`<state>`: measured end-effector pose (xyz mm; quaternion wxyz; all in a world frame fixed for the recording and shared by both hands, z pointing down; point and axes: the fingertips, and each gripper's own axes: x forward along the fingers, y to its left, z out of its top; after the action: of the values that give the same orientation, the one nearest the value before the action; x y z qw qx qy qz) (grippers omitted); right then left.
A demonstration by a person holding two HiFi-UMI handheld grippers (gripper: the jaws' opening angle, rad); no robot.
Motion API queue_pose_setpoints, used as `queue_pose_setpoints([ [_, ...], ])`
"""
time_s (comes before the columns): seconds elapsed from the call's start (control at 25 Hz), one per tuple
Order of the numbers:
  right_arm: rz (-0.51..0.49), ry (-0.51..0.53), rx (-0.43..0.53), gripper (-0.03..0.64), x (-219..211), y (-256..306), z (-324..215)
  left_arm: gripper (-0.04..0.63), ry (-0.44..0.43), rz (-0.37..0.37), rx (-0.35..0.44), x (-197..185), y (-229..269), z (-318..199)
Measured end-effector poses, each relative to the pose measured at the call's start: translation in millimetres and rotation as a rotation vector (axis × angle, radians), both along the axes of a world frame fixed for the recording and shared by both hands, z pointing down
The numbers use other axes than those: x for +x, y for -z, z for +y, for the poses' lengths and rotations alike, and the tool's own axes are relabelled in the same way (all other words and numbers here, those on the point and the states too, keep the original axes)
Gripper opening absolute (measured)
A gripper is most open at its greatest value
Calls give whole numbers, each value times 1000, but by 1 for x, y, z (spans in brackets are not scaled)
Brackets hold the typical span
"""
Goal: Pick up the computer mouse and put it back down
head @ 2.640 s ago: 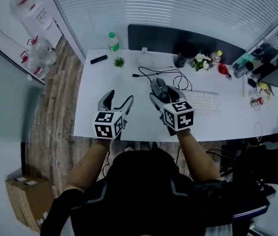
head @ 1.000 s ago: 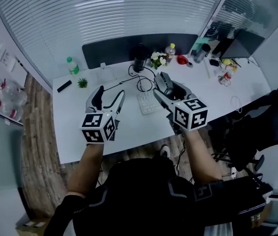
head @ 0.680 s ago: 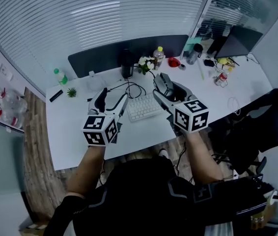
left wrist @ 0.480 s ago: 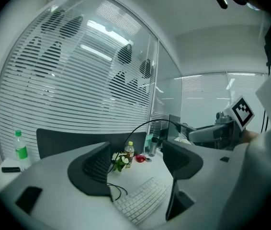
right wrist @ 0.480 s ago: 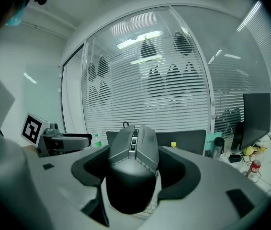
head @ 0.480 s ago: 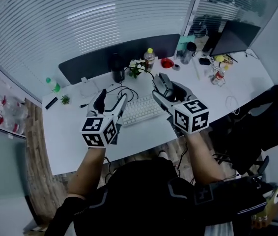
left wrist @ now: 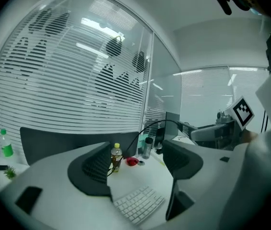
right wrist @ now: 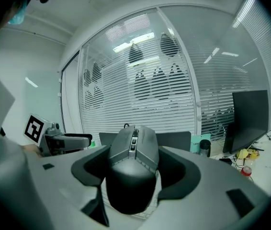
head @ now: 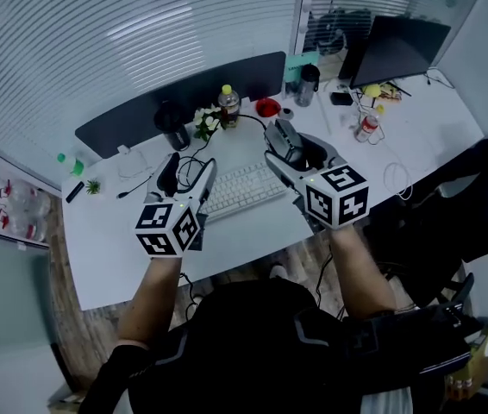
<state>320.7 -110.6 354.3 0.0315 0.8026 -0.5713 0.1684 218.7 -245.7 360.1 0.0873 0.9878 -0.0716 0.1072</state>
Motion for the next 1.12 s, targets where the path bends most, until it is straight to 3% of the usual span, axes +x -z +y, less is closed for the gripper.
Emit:
queue_pose_setpoints([
  [0.16, 15, 0, 10, 296, 32, 4, 27, 353, -2, 3, 45, 26, 2, 30],
  [0.68, 7, -42, -19, 296, 109, -9, 74, 353, 6, -34, 31, 97, -16, 77],
  [1.04, -60, -111, -80, 296, 138, -63, 89, 353, -62, -124, -25, 131, -66, 92],
  [1.12, -80, -128, -97, 296, 143, -84, 93, 353, -53, -131, -4, 134, -79, 93],
])
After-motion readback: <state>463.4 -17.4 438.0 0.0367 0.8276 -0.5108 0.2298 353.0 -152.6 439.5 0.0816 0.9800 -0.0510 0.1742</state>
